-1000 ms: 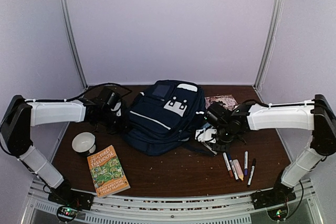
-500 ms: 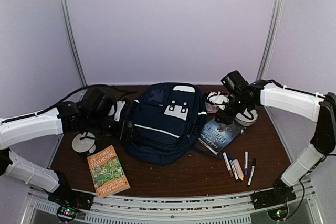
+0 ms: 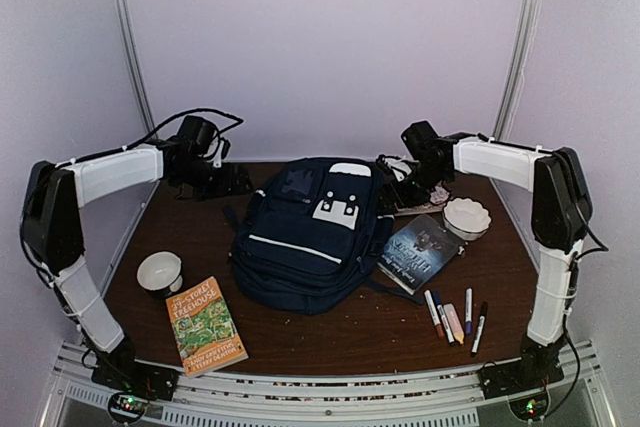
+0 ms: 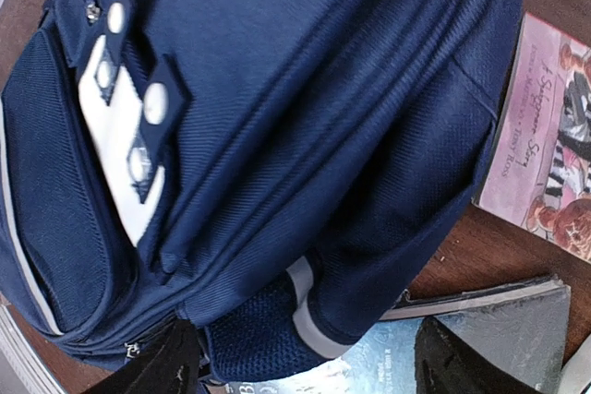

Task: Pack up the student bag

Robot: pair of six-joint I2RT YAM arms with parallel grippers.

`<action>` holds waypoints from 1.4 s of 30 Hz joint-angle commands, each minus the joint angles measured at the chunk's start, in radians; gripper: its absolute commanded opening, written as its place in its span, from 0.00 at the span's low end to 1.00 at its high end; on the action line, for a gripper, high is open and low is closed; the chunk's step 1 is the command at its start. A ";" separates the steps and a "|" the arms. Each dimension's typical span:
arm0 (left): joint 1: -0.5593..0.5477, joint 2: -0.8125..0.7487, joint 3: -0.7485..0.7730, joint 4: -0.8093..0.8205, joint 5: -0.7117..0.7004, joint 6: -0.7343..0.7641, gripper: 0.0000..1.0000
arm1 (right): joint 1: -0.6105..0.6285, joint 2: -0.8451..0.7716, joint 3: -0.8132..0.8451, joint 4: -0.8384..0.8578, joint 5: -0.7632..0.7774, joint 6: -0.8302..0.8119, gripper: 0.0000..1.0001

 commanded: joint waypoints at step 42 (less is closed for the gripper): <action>-0.203 -0.087 -0.351 0.048 0.242 -0.151 0.83 | 0.037 0.534 0.738 -0.122 -0.230 0.112 0.81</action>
